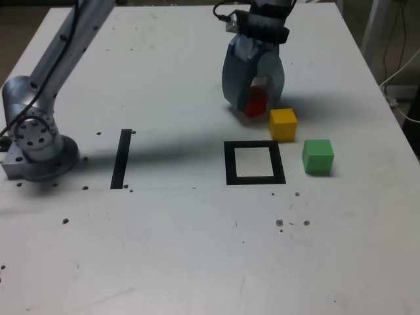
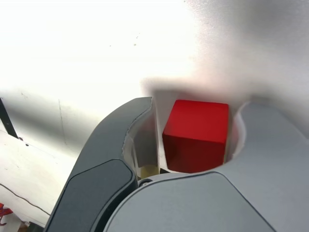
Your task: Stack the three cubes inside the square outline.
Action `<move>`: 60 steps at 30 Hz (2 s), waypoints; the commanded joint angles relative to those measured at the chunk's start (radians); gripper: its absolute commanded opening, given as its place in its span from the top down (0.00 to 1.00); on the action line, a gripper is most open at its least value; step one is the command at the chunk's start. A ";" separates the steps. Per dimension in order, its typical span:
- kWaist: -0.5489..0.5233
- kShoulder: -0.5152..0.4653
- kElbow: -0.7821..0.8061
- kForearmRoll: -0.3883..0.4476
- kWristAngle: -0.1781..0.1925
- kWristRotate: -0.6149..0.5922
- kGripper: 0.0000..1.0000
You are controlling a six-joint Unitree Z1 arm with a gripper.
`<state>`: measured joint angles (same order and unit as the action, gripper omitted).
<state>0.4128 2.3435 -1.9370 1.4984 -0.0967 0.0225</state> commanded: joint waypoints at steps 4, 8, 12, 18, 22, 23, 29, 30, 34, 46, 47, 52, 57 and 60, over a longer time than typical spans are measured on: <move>0.001 -0.004 -0.003 0.006 0.001 0.002 0.75; -0.001 -0.008 -0.002 0.010 0.006 0.003 0.75; -0.012 -0.029 0.002 0.023 0.017 0.003 0.75; -0.056 -0.099 0.039 0.036 0.032 0.002 0.74; -0.098 -0.142 0.083 0.034 0.031 -0.002 0.74; -0.111 -0.151 0.094 0.033 0.029 -0.004 0.74; -0.206 -0.193 0.150 0.020 0.011 -0.027 0.74; -0.222 -0.198 0.154 0.018 0.009 -0.031 0.74; -0.280 -0.207 0.160 0.012 -0.001 -0.045 0.74; -0.357 -0.206 0.197 -0.043 -0.027 -0.030 0.74; -0.359 -0.206 0.204 -0.049 -0.029 -0.027 0.74; -0.363 -0.199 0.233 -0.086 -0.039 -0.008 0.74; -0.364 -0.190 0.246 -0.108 -0.043 0.011 0.74; -0.364 -0.186 0.251 -0.116 -0.042 0.020 0.74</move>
<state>0.0504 2.1523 -1.6901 1.3850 -0.1383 0.0396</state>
